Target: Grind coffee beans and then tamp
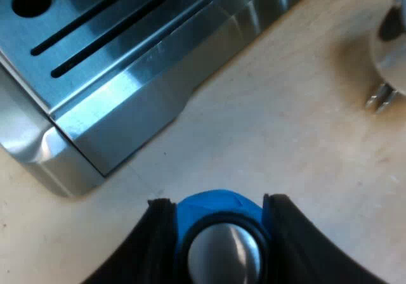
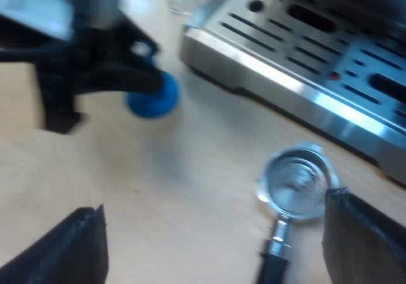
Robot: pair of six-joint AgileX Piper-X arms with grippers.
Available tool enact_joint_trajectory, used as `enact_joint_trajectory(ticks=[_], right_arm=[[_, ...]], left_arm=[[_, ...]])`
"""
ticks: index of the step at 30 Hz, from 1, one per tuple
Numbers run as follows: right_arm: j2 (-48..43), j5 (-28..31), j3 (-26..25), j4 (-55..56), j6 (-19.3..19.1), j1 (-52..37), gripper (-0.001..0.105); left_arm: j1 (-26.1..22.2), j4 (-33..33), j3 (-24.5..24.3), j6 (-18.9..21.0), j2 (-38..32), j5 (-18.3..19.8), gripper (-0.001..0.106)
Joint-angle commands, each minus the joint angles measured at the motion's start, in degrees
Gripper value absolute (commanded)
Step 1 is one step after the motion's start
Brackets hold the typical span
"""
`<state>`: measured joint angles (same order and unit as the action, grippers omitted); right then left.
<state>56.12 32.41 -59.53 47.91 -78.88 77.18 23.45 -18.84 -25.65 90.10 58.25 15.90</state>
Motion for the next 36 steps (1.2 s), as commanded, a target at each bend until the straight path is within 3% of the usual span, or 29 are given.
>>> enact_joint_trajectory(ticks=[1,7,13,17,27,32,36], right_arm=[[-1.7,-1.1,-0.5,2.4,-0.6,-2.0,0.07],[-6.4,-2.7,1.4,4.2,-1.0,-6.6,0.07],[-13.9,-2.5,7.9,4.2,-1.0,-8.6,0.07],[-18.4,-1.1,11.6,4.1,-1.0,-8.6,0.07],[-22.9,0.4,20.6,-0.8,-1.0,-8.6,0.07],[-22.9,-2.7,23.6,-7.4,-1.0,-8.6,0.07],[-22.8,-4.8,24.4,-11.1,-3.7,-8.6,0.07]], left_arm=[[0.3,-2.3,-0.6,-0.1,-2.8,0.7,0.0],[0.3,-6.7,-0.6,-0.1,-8.2,2.0,0.0],[0.3,-10.0,-0.9,-0.1,-11.9,2.9,0.0],[0.3,-14.6,-3.2,-0.1,-12.3,3.0,0.0],[0.4,-18.5,-9.7,-0.1,-12.3,5.0,0.0],[4.2,-20.7,-12.0,-0.1,-12.3,4.9,0.0],[8.3,-20.3,-13.2,-0.1,-12.3,4.1,0.0]])
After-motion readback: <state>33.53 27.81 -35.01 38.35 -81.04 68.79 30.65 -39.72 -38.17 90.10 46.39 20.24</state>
